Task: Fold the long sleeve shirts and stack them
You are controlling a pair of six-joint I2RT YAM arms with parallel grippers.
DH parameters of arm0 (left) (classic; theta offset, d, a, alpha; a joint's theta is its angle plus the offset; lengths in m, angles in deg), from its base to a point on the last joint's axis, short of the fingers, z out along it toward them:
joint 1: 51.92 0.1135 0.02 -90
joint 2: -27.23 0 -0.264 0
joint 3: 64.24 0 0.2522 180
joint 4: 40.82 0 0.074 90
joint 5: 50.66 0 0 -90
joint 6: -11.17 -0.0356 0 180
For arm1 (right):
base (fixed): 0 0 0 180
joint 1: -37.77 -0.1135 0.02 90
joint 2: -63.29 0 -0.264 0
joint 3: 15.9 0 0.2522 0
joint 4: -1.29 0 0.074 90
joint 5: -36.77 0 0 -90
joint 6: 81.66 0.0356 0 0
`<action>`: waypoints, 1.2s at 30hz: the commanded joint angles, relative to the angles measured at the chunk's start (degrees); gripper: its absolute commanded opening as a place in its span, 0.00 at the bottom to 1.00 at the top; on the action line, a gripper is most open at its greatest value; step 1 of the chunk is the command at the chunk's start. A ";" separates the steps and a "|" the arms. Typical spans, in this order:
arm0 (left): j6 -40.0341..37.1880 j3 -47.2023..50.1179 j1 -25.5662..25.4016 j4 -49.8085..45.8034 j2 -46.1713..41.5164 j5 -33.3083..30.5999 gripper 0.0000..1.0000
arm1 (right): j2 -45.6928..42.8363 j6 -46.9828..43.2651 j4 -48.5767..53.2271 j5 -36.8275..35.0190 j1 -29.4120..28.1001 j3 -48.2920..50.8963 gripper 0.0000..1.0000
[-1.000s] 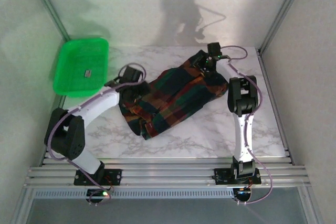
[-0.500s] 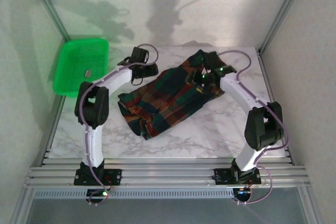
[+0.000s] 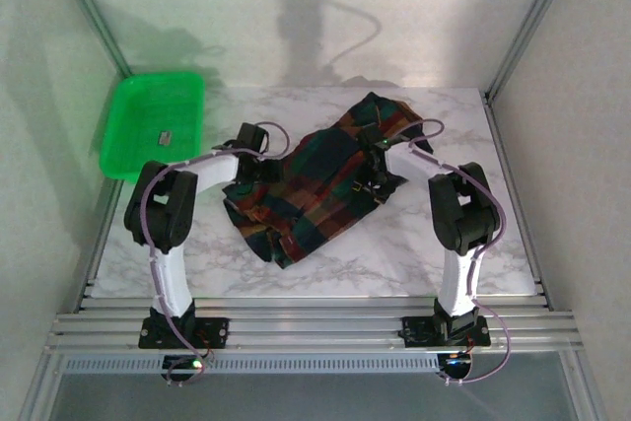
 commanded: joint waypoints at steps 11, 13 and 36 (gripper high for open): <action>15.03 13.05 -8.37 3.56 -11.73 16.84 0.68 | 10.09 -12.83 2.29 0.70 8.69 -14.12 0.55; 15.72 12.86 -8.48 3.55 -12.49 20.67 0.68 | 11.18 -13.02 1.14 2.19 9.35 -14.47 0.55; 9.79 11.12 0.93 -11.33 -24.85 17.49 0.76 | -12.83 -2.28 5.54 2.61 -2.88 -3.08 0.62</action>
